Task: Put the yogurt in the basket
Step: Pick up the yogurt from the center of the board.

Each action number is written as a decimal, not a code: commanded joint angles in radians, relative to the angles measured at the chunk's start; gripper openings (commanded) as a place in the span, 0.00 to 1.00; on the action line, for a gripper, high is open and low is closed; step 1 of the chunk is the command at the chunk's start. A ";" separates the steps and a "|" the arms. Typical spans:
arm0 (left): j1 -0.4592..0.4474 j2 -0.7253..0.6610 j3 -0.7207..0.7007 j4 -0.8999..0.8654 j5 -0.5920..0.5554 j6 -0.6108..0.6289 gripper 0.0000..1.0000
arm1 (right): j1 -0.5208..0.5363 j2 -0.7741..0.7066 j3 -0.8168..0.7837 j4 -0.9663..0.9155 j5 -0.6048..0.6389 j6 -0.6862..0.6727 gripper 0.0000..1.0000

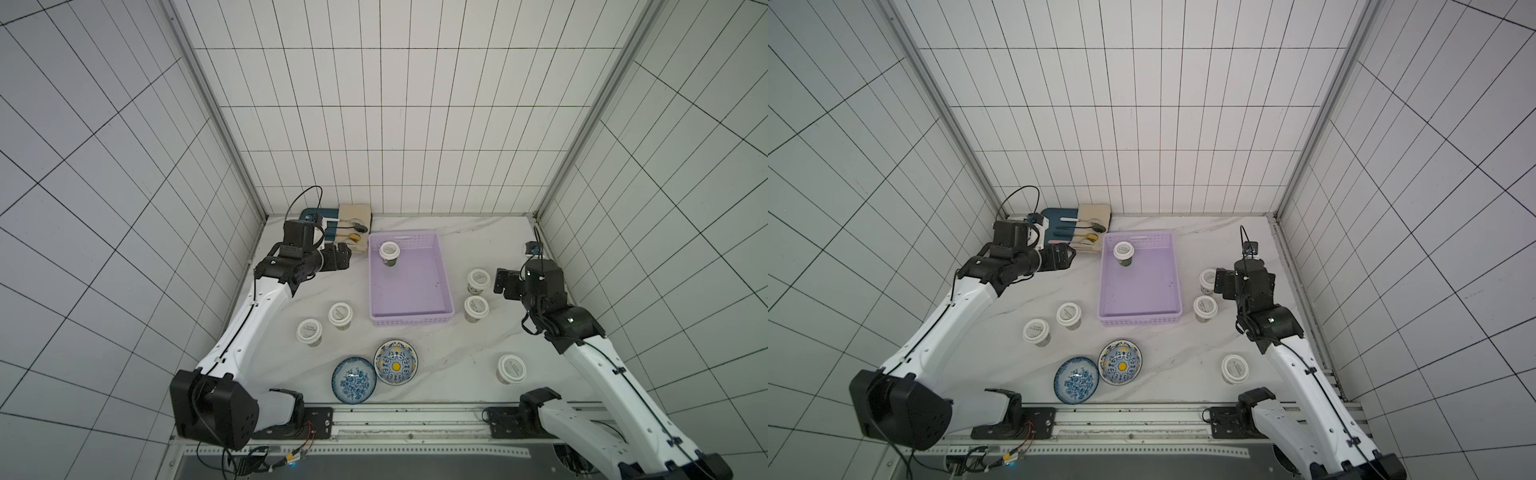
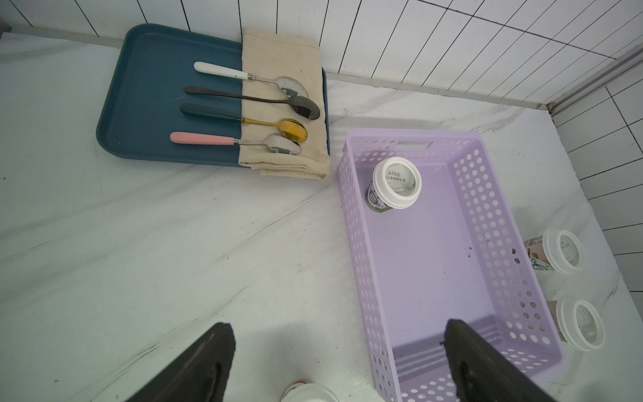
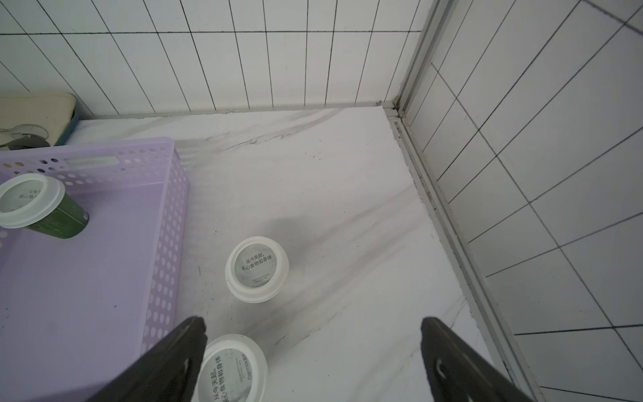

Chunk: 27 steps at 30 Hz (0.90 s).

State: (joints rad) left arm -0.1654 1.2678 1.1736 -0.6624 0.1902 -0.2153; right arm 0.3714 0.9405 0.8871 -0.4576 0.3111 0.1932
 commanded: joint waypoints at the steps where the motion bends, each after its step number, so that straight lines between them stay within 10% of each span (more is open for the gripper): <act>1: 0.041 -0.072 -0.065 0.067 0.070 0.048 0.98 | -0.029 0.087 0.093 -0.102 -0.118 0.096 0.99; 27: 0.241 -0.298 -0.352 0.256 0.128 0.035 0.98 | -0.206 0.659 0.351 -0.190 -0.516 0.287 0.99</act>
State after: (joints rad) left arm 0.0692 0.9863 0.8272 -0.4255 0.3302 -0.1902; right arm 0.1699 1.5719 1.1854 -0.6197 -0.1680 0.4503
